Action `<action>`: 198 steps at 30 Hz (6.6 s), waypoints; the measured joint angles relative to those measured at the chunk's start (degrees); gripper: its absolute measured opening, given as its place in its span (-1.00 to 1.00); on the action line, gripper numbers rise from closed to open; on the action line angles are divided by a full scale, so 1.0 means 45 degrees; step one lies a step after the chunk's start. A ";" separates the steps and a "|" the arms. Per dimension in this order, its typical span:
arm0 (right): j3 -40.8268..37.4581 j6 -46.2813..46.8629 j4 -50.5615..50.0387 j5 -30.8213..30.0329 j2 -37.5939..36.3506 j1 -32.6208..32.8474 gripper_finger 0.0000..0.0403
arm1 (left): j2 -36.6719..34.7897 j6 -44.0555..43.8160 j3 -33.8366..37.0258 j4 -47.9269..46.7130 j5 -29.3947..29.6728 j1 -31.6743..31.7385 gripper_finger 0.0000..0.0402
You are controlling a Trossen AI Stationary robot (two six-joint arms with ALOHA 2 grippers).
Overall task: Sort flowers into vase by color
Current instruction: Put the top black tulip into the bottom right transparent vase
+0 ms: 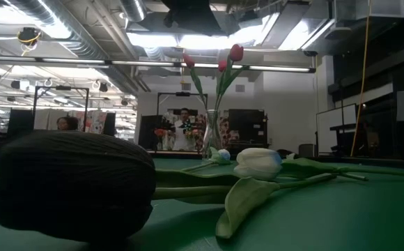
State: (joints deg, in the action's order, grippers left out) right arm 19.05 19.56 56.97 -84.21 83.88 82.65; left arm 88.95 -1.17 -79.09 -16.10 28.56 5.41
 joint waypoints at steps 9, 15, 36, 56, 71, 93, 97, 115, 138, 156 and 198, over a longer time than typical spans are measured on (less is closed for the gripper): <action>0.0000 -0.0496 0.1090 -0.0697 -0.0147 0.0624 0.29 | 0.0000 0.0005 0.0000 -0.0004 0.0002 0.0000 -0.29; 0.0000 -0.0776 0.0980 -0.0747 -0.1000 0.0060 0.25 | 0.0000 0.0000 0.0000 -0.0004 0.0000 0.0000 -0.29; -0.0005 -0.9653 0.1039 -0.1416 -0.8760 -0.7190 -0.13 | 0.0000 -0.0094 0.0000 -0.0882 0.0005 0.0289 -0.28; 0.5014 -1.1326 -0.5549 0.2848 -0.9272 -0.8621 -0.21 | 0.0005 -0.0211 -0.0005 -0.1808 -0.4282 0.2178 -0.28; 0.6532 0.6253 -2.5851 1.0788 -0.9644 -1.1270 -0.21 | 0.0005 0.0588 -0.0005 -0.2607 -0.5328 0.2569 -0.29; 0.6333 0.2841 -2.0989 1.7678 -0.3135 -1.9284 -0.20 | -0.0087 0.0281 -0.0005 -0.4259 -0.5323 0.2574 -0.29; 0.6334 0.2545 -2.0584 1.8197 -0.2266 -1.9322 -0.04 | -0.0087 0.0733 -0.0005 -0.4264 -0.5323 0.2569 -0.29; 0.6334 0.4518 -1.9215 1.8078 0.0911 -1.9368 0.41 | -0.0087 0.1107 -0.0005 -0.4181 -0.5319 0.2569 -0.29; 0.6334 0.4914 -1.9335 1.7964 0.1588 -1.9457 -0.93 | -0.0087 0.1243 -0.0005 -0.4288 -0.5314 0.2569 -0.29; 0.6334 0.4902 -1.9116 1.9098 0.1530 -1.9283 -0.16 | -0.0087 0.1112 -0.0005 -0.4288 -0.5309 0.2567 -0.28; 0.7412 0.5577 -2.0280 1.8246 0.2414 -1.9277 -0.98 | -0.0087 0.1598 -0.0005 -0.4290 -0.5311 0.2567 -0.29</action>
State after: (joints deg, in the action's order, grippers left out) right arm 52.40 44.65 -34.29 -2.11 94.74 -4.10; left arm 88.55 6.02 -79.11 -35.41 4.66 16.96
